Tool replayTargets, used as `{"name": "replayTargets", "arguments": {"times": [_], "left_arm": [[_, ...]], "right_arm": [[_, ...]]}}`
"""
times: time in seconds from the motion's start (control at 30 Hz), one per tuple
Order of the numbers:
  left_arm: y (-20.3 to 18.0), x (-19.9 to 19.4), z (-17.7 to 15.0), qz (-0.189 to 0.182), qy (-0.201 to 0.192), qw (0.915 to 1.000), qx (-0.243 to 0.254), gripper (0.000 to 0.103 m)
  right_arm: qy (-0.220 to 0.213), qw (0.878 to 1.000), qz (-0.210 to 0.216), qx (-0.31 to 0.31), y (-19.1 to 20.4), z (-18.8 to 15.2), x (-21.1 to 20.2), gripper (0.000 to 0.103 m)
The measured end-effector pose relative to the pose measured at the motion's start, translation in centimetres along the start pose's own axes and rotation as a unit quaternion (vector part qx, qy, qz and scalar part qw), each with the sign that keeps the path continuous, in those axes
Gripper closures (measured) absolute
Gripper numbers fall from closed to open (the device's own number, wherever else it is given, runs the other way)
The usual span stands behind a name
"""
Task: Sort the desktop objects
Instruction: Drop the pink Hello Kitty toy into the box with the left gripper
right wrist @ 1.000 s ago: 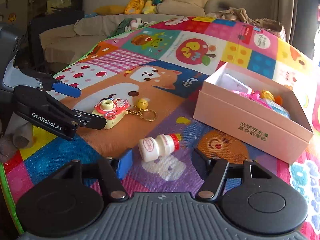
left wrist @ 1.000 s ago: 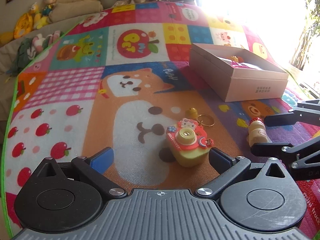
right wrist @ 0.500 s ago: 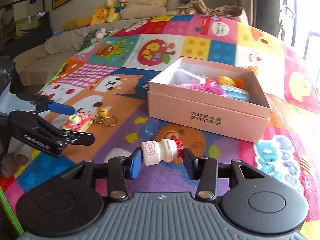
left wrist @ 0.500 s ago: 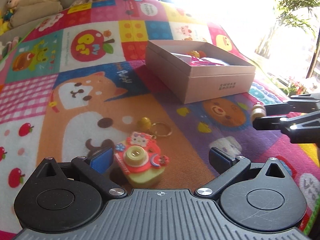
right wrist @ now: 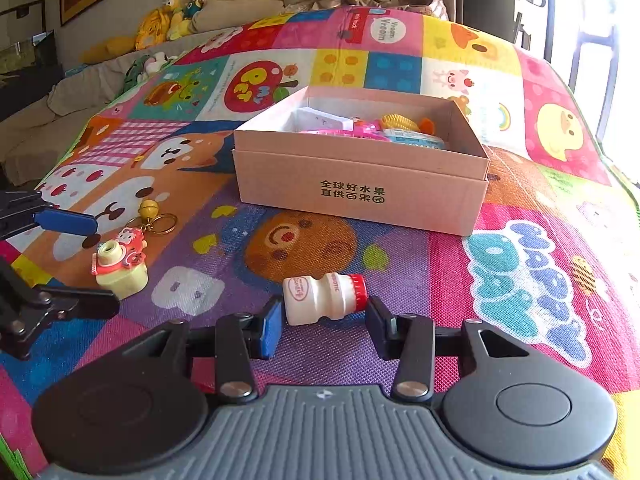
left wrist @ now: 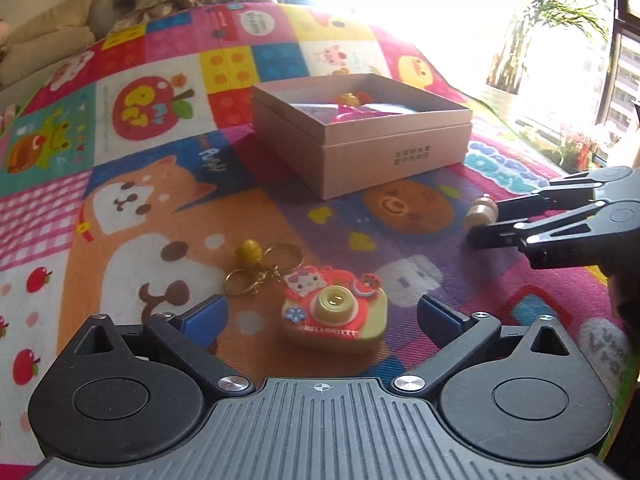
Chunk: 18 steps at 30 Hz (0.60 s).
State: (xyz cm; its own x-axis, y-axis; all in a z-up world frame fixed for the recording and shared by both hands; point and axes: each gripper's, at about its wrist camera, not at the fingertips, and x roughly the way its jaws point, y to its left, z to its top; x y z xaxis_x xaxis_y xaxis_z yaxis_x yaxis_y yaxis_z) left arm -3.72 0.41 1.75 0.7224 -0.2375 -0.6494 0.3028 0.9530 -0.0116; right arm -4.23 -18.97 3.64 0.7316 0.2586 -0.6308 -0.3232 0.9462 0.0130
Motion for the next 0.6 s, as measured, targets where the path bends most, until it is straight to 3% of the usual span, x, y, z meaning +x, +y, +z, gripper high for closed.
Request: {"name": "replayTargets", "arguments": {"times": [0.07,0.1,0.2,0.3,0.47,0.6], "left_arm": [[0.2,0.3,0.1,-0.011,0.002,0.9999,-0.013,0.011],[0.2,0.3,0.1,-0.016,0.005,0.9997,-0.016,0.023],[-0.4,0.5,0.2,0.000,0.007,0.9999,-0.010,0.026],[-1.7,0.2,0.1,0.016,0.009,0.9997,0.014,0.040],[-4.1,-2.1,0.8,0.040,-0.019,0.9975,0.054,0.041],[-5.4,-5.4,5.2,0.054,-0.094,0.9911,0.078,0.041]], "right_arm": [[0.000,1.000,0.000,0.002,0.0,0.0,0.0,0.059],[0.000,1.000,0.000,0.002,0.0,0.0,0.0,0.059],[0.000,1.000,0.000,0.002,0.0,0.1,0.0,0.059],[0.004,1.000,0.003,-0.004,0.3,0.1,-0.4,0.059],[-0.011,1.000,0.010,-0.014,0.6,0.3,-3.2,0.067],[-0.070,0.997,-0.011,-0.009,-1.0,3.1,-7.4,0.070]]}}
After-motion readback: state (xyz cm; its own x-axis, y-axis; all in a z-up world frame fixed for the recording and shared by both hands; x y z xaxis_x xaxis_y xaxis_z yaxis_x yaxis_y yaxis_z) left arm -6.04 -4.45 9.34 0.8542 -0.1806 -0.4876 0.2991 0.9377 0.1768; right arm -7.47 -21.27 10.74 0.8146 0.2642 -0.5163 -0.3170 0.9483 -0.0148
